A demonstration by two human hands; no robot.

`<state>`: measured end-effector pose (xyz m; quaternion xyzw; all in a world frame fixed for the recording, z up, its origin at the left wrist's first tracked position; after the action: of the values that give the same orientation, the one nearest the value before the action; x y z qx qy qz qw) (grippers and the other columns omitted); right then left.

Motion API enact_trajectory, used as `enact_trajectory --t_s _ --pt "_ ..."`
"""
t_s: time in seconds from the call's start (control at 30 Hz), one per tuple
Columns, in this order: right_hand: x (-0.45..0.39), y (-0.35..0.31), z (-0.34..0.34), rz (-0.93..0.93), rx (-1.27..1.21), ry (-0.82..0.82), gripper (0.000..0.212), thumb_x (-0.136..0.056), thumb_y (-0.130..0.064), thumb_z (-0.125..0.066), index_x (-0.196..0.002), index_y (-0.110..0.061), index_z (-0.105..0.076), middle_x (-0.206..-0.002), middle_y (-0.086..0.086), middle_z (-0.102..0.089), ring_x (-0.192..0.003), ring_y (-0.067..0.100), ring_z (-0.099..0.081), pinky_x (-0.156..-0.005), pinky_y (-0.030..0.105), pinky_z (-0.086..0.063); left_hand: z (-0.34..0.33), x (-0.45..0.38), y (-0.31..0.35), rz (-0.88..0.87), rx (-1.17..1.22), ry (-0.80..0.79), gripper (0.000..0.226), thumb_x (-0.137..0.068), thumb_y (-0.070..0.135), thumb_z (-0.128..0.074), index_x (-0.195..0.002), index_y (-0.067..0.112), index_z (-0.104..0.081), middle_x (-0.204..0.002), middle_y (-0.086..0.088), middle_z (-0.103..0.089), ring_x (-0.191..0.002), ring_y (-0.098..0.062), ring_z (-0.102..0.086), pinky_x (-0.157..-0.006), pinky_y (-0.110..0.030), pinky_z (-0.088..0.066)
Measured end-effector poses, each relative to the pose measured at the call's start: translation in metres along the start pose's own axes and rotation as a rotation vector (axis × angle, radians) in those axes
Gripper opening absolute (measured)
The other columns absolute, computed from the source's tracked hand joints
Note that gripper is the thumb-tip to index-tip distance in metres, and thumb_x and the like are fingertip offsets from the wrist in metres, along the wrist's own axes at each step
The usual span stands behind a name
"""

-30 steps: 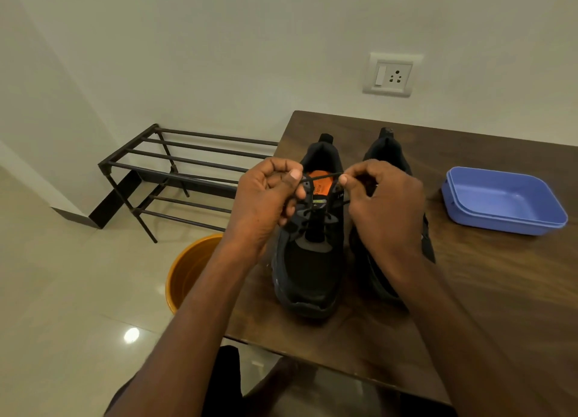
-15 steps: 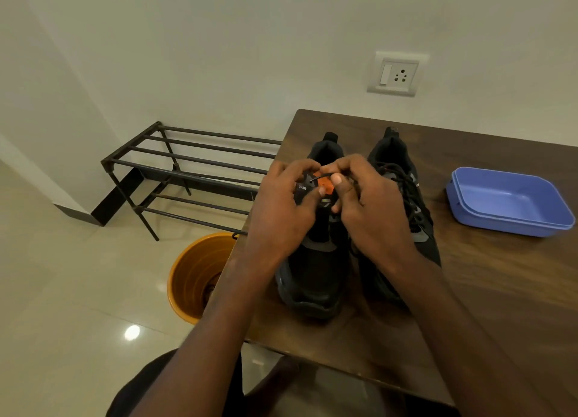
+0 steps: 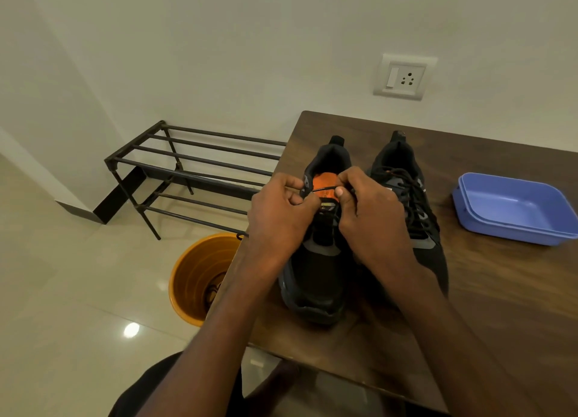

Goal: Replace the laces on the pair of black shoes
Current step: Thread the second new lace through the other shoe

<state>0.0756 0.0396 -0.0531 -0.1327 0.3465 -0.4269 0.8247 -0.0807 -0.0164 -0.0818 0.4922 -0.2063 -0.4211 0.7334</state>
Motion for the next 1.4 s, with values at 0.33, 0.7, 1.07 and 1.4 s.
enact_trajectory --t_s 0.33,0.7,1.07,1.4 --pt "-0.005 -0.002 0.003 0.035 -0.091 0.019 0.016 -0.093 -0.021 -0.073 -0.108 -0.025 -0.079 -0.105 -0.010 -0.073 -0.095 0.004 -0.063 -0.093 0.032 -0.054 0.001 0.000 0.002 -0.035 -0.018 -0.081 0.024 -0.084 0.039 -0.083 -0.092 0.020 -0.070 -0.077 0.004 -0.070 -0.072 -0.006 -0.070 -0.070 -0.030 -0.063" --pt "-0.003 -0.005 -0.001 -0.034 0.065 -0.011 0.021 -0.088 -0.040 -0.064 -0.098 -0.028 -0.077 -0.097 -0.009 -0.067 -0.088 0.018 -0.058 -0.078 0.034 -0.048 0.005 -0.003 -0.001 -0.019 0.037 -0.074 0.017 -0.089 0.033 -0.080 -0.096 0.021 -0.072 -0.075 0.000 -0.071 -0.071 -0.011 -0.071 -0.070 -0.034 -0.064" --pt "-0.004 0.007 -0.016 -0.067 -0.057 -0.036 0.013 -0.093 -0.026 -0.070 -0.104 -0.023 -0.077 -0.106 -0.009 -0.066 -0.097 0.016 -0.059 -0.084 0.037 -0.054 0.001 -0.004 0.004 -0.096 -0.032 -0.134 0.007 -0.098 0.019 -0.068 -0.101 0.022 -0.074 -0.081 0.006 -0.068 -0.078 -0.005 -0.066 -0.067 -0.013 -0.052" --pt "0.008 0.007 -0.008 -0.066 0.144 -0.218 0.075 -0.083 -0.074 -0.060 -0.144 -0.033 -0.049 -0.146 -0.010 -0.050 -0.135 0.019 -0.044 -0.107 0.051 -0.039 0.040 -0.012 0.027 -0.110 0.763 0.030 0.013 -0.109 0.015 -0.046 -0.114 0.004 -0.053 -0.096 -0.012 -0.070 -0.084 -0.025 -0.071 -0.063 -0.030 -0.058"
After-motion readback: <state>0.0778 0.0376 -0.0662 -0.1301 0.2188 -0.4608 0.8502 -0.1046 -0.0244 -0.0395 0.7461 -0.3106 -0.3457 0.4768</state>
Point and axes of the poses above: each hand's wrist, its own x-axis away from the middle knuckle, its own z-axis out of the back of the hand, y = z × x, the point moved 9 cm from there along -x, towards the middle knuckle
